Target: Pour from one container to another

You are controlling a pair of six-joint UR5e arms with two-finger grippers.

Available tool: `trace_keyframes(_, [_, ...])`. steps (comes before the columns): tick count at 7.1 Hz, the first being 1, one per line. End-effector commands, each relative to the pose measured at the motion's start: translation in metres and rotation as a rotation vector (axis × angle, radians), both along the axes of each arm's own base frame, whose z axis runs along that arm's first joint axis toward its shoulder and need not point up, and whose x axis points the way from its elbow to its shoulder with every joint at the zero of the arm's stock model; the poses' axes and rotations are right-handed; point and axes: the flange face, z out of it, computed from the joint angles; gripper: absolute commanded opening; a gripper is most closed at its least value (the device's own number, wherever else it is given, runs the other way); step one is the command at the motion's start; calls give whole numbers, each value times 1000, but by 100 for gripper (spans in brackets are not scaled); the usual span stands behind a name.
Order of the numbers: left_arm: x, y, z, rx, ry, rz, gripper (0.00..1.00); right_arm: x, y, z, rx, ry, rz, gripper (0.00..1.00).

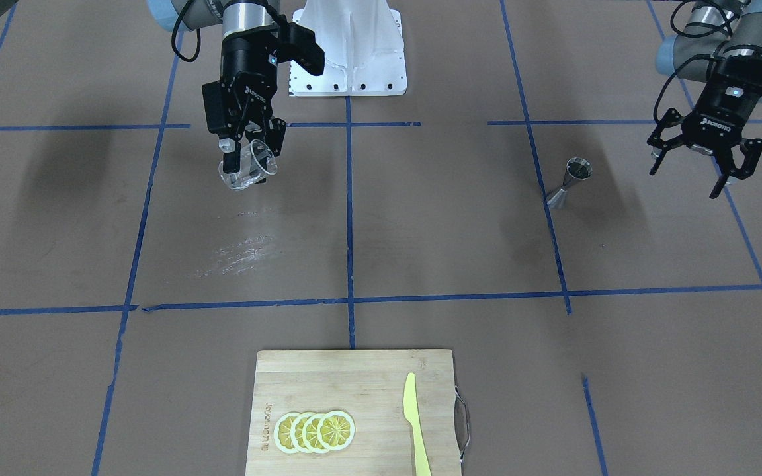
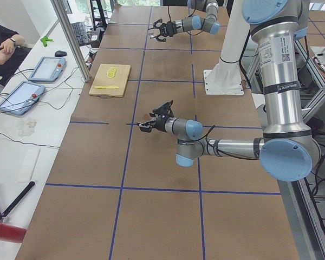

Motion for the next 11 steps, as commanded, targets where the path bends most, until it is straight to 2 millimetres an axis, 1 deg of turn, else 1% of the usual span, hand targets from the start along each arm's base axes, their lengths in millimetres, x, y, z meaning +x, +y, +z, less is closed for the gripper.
trace_keyframes(1, [-51,-51,-3,-92,-113,20,100,0,0,0,0,0,0,0])
trace_keyframes(2, [-60,-51,8,-189,-30,-4,100,0,0,0,0,0,0,0])
trace_keyframes(3, [-62,-57,3,-235,48,-14,100,0,0,0,0,0,0,0])
trace_keyframes(4, [-63,-59,1,-234,50,-20,100,0,0,0,0,-1,0,0])
trace_keyframes(5, [-66,-60,6,-258,36,-21,100,0,0,1,-1,0,0,0])
trace_keyframes(6, [-70,-60,14,-318,8,10,100,0,0,1,-1,0,0,0])
trace_keyframes(7, [-98,-69,27,-391,-95,50,100,0,0,1,-1,0,-1,0])
trace_keyframes(8, [-136,-79,39,-447,-198,67,100,0,0,1,-1,0,0,0])
trace_keyframes(9, [-149,-80,51,-517,-225,55,100,0,0,1,-1,0,0,0])
trace_keyframes(11, [-157,-88,83,-828,-237,106,100,0,0,1,-1,2,-1,0])
